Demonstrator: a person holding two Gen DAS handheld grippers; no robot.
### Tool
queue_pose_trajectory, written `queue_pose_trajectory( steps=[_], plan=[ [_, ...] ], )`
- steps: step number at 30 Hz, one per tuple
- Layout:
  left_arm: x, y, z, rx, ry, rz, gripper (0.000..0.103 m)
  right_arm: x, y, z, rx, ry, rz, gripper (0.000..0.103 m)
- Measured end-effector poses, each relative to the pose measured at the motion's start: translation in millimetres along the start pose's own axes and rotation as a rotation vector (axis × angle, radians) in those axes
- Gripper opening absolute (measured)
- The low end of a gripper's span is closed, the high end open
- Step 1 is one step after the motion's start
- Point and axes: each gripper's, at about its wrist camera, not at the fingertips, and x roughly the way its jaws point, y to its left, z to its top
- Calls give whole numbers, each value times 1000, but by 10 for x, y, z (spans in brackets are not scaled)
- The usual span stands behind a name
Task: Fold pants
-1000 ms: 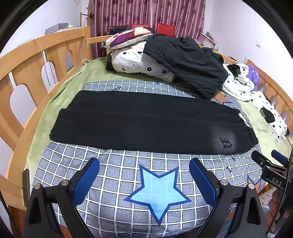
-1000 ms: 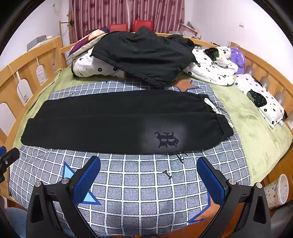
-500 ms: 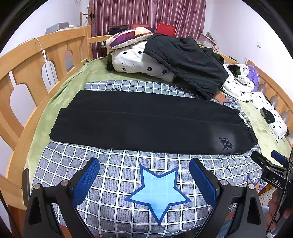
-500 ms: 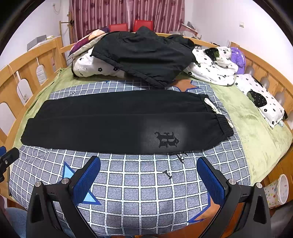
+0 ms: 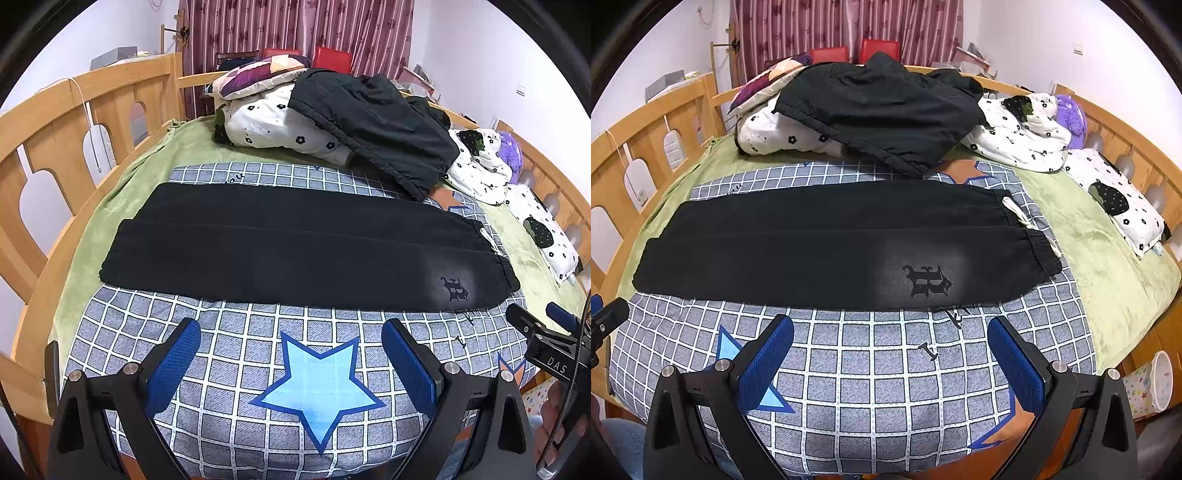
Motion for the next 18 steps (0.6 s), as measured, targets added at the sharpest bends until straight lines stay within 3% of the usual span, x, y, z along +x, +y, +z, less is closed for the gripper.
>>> queue_pose_trajectory(
  steps=[12, 18],
  plan=[
    [-20, -12, -14, -6, 3, -13, 98, 11, -1, -9, 2, 0, -2, 103],
    [-70, 37, 69, -46, -33, -114, 98, -48, 20, -3, 23, -43, 45, 103]
  ],
)
